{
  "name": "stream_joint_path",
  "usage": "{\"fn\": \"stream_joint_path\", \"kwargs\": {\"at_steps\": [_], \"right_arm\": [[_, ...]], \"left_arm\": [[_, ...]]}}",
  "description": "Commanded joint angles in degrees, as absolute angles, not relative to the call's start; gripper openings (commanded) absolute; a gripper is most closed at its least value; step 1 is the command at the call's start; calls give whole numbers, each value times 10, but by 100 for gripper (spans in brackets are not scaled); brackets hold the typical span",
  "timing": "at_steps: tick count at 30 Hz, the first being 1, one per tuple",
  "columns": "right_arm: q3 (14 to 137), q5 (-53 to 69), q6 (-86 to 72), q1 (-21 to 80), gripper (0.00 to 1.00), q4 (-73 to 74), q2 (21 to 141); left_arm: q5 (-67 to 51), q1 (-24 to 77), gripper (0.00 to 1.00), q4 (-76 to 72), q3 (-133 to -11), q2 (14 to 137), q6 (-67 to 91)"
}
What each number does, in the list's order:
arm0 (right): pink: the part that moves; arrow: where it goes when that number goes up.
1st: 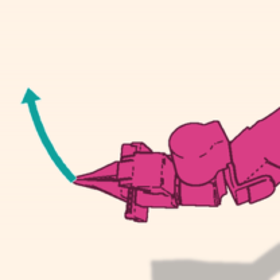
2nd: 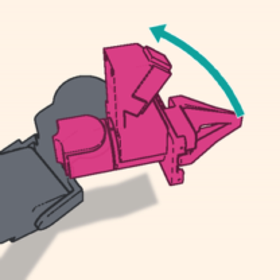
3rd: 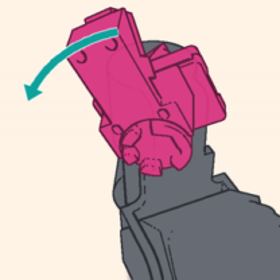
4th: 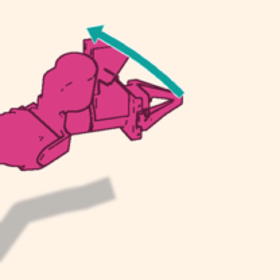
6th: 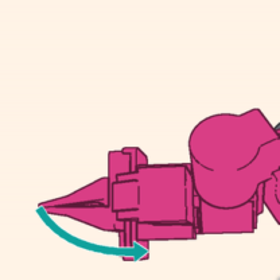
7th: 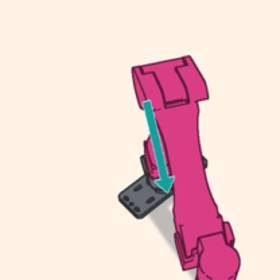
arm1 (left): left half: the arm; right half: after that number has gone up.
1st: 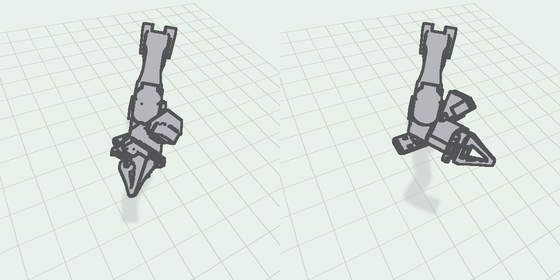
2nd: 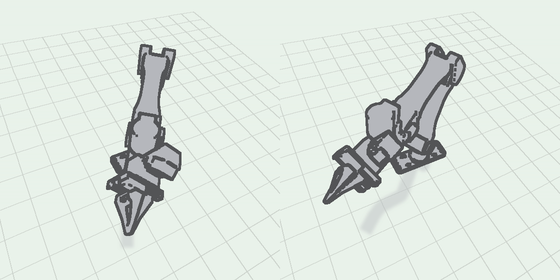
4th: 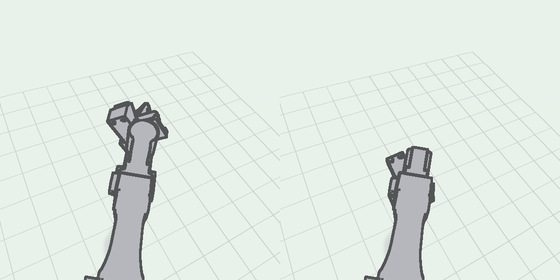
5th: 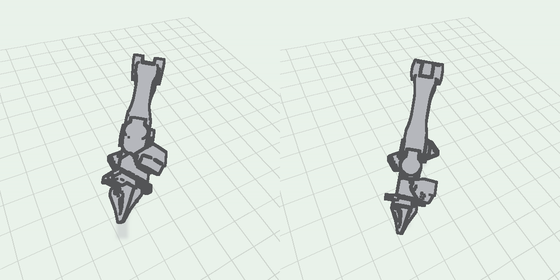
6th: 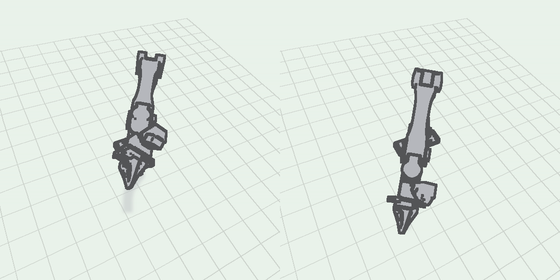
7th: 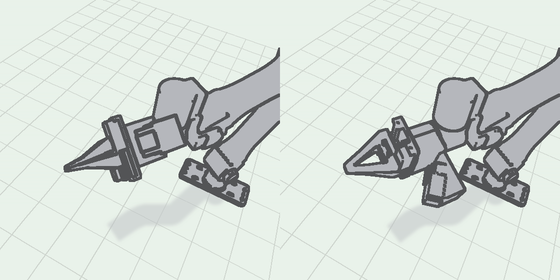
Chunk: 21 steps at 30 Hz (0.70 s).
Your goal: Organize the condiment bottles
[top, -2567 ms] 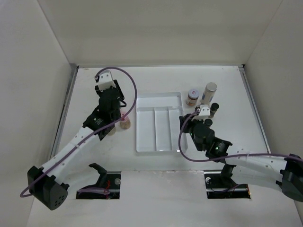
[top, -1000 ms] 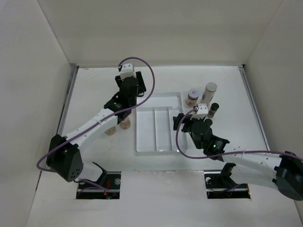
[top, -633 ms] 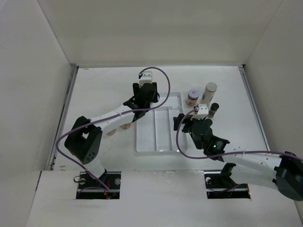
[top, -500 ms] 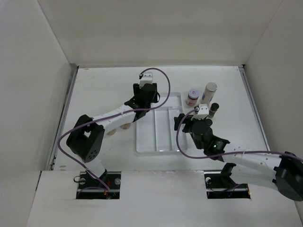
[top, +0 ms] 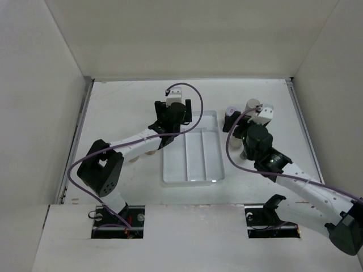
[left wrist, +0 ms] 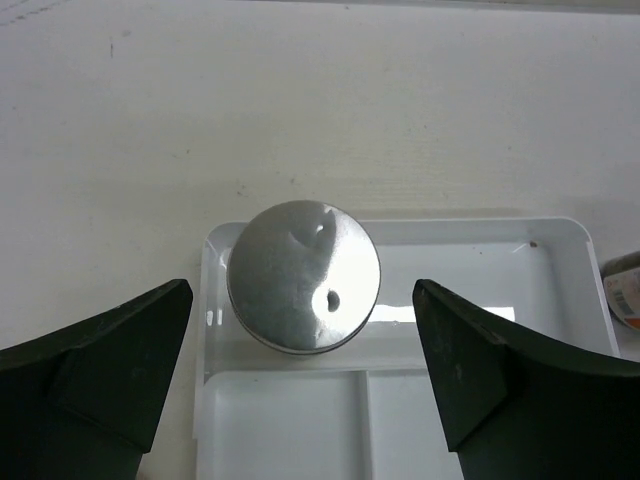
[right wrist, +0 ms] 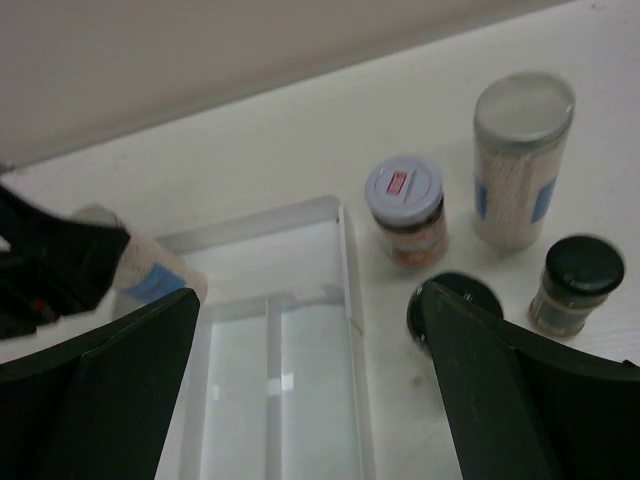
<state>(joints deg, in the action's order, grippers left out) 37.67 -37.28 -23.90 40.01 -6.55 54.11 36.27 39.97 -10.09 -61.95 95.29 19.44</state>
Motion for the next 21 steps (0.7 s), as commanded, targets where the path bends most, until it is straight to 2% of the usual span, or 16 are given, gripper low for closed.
{"fn": "stream_joint_path", "kwargs": {"at_steps": [1,3,7,9,11,14,21], "right_arm": [[456,-332,-228,339,100,-11,563],[479,-317,-225,306,100,15,584],[465,-332,-220,282,80,28,584],[456,-345,-218,275,75,36,590],[454,-348,-214,273,80,45,606],[453,-346,-216,273,98,62,634],[425,-320,-244,268,100,57,663]], "left_arm": [[374,412,96,-148,-596,877,192],[374,416,97,-158,-574,842,192],[375,428,97,-192,-502,757,193],[376,433,97,-207,-464,715,198],[376,442,96,-213,-433,677,200],[377,466,96,-214,-390,627,202],[377,517,96,-217,-286,534,226]]}}
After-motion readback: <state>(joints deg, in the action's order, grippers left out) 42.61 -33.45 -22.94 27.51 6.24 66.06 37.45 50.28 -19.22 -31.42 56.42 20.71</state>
